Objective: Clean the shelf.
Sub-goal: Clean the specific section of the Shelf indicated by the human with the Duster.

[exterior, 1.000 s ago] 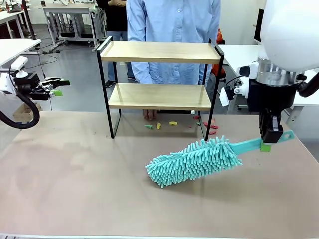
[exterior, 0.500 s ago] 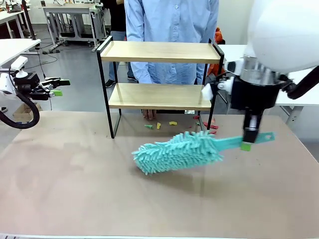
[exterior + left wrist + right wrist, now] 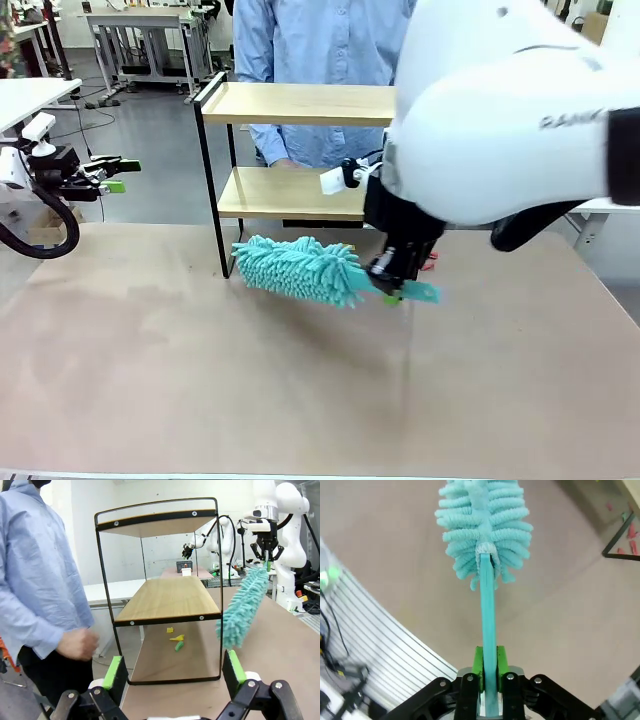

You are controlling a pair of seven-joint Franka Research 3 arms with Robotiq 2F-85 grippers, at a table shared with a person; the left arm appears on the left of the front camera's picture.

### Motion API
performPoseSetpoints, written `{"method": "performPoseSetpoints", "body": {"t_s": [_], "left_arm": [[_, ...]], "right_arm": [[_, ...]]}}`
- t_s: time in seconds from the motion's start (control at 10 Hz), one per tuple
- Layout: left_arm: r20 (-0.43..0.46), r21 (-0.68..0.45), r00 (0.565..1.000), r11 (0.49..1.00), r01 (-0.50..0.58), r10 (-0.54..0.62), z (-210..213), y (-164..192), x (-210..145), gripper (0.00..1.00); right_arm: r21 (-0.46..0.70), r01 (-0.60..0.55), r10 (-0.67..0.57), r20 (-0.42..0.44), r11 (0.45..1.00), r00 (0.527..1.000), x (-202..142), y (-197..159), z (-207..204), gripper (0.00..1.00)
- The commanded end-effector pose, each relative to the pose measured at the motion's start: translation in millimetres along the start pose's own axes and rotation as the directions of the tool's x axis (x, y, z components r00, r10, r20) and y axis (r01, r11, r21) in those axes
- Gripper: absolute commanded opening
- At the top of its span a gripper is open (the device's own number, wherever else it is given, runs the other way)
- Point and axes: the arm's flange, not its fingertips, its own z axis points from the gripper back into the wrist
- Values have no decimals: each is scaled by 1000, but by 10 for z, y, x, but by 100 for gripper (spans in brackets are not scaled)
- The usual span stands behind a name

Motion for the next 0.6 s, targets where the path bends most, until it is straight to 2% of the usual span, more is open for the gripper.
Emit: {"method": "performPoseSetpoints", "body": {"t_s": [0.0,0.1,0.3,0.4,0.5], "left_arm": [[2,6,1000,1000,15,-15,-20,-20,35,100],[2,6,1000,1000,15,-15,-20,-20,35,100],[2,6,1000,1000,15,-15,-20,-20,35,100],[2,6,1000,1000,15,-15,-20,-20,35,100],[2,6,1000,1000,15,-15,-20,-20,35,100]], "right_arm": [[-18,168,-168,34,986,985,297,159,-100,13],[-38,211,-210,32,977,977,435,270,-195,13],[25,155,-153,-44,988,987,514,292,-263,13],[0,180,-180,8,984,984,340,268,-238,13],[0,180,-180,8,984,984,340,268,-238,13]]}}
